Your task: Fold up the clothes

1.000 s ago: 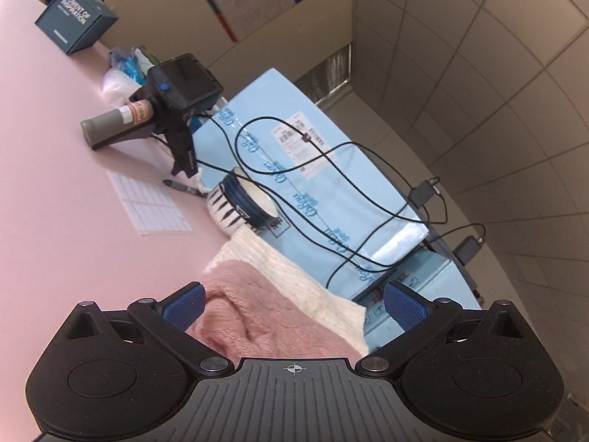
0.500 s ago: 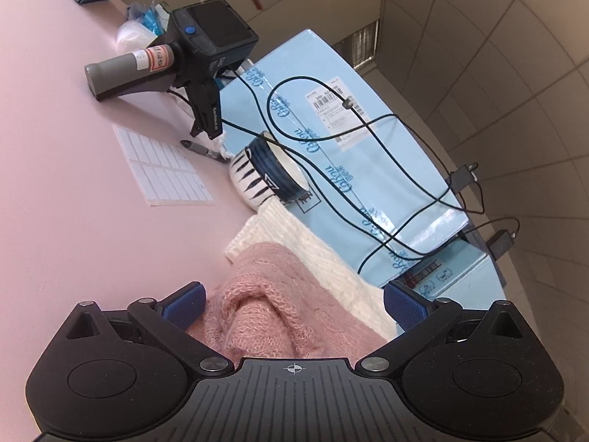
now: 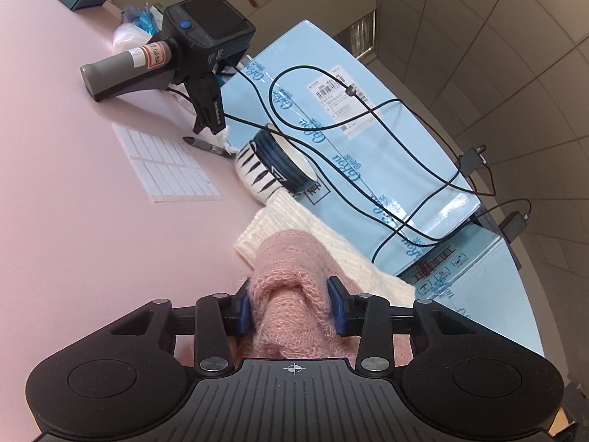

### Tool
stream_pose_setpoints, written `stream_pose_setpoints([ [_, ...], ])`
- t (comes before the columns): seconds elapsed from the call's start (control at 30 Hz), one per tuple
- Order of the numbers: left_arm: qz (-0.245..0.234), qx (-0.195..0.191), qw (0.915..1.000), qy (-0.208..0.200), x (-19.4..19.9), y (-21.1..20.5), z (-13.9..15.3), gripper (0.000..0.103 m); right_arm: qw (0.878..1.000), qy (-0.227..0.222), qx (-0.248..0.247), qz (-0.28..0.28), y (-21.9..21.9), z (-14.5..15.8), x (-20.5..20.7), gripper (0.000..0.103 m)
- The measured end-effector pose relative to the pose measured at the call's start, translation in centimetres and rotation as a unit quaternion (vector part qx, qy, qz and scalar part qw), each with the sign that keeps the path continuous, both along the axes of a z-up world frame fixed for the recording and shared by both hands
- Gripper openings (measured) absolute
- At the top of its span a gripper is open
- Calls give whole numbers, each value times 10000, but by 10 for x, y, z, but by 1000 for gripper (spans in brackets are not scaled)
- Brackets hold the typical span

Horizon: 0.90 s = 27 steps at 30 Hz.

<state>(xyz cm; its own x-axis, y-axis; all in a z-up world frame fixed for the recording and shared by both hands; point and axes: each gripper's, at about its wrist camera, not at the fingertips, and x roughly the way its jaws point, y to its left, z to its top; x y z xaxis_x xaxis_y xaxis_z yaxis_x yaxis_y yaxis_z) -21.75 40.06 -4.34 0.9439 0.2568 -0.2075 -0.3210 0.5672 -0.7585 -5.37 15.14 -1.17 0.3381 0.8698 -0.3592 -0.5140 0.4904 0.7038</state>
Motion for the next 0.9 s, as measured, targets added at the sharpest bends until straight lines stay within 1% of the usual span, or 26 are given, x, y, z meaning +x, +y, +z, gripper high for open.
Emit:
stream_pose_setpoints([
  [0.03,-59,-12,10000,-69,0,0,0,32,10000,-9,88,-2,-5,2,-3,36],
  [0.07,-135,55,9998,-150,0,-1,1,29,9998,-32,179,-9,-11,6,-6,35],
  [0.13,-350,237,9984,-364,-2,-7,5,29,9993,-79,362,-24,-24,12,-12,34],
  [0.2,-702,397,9952,-555,-3,-15,10,28,9984,-130,548,-45,-38,19,-19,34],
  [0.27,-1068,514,9910,-622,-4,-31,15,28,9971,-232,714,-145,-62,26,-28,34],
  [0.33,-1425,607,9854,-708,-5,-47,20,29,9961,-319,736,-372,-88,31,-34,34],
  [0.37,-1595,586,9827,-738,-2,-55,22,29,9955,-352,712,-524,-101,32,-36,34],
  [0.47,-2211,558,9714,-666,18,-83,30,29,9921,-452,639,-977,-140,35,-44,34],
  [0.57,-2720,671,9587,-490,50,-114,40,29,9866,-550,564,-1428,-180,39,-51,34],
  [0.63,-3098,730,9476,-274,74,-134,46,29,9816,-610,504,-1736,-205,41,-56,34],
  [0.73,-3709,899,9240,222,112,-162,54,32,9704,-634,276,-2315,-234,36,-55,34],
  [0.77,-3936,1014,9126,439,126,-171,57,43,9661,-646,184,-2494,-242,34,-55,35],
  [0.8,-4195,1143,8983,632,142,-181,60,56,9625,-678,31,-2628,-245,32,-55,35],
  [0.83,-4390,1230,8869,747,153,-188,61,59,9585,-709,-123,-2760,-247,29,-56,35],
  [0.87,-4521,1269,8792,813,162,-192,61,67,9540,-739,-276,-2892,-250,27,-56,35],
  [0.9,-4634,1294,8725,852,170,-196,61,70,9492,-769,-429,-3022,-252,24,-57,36],
])
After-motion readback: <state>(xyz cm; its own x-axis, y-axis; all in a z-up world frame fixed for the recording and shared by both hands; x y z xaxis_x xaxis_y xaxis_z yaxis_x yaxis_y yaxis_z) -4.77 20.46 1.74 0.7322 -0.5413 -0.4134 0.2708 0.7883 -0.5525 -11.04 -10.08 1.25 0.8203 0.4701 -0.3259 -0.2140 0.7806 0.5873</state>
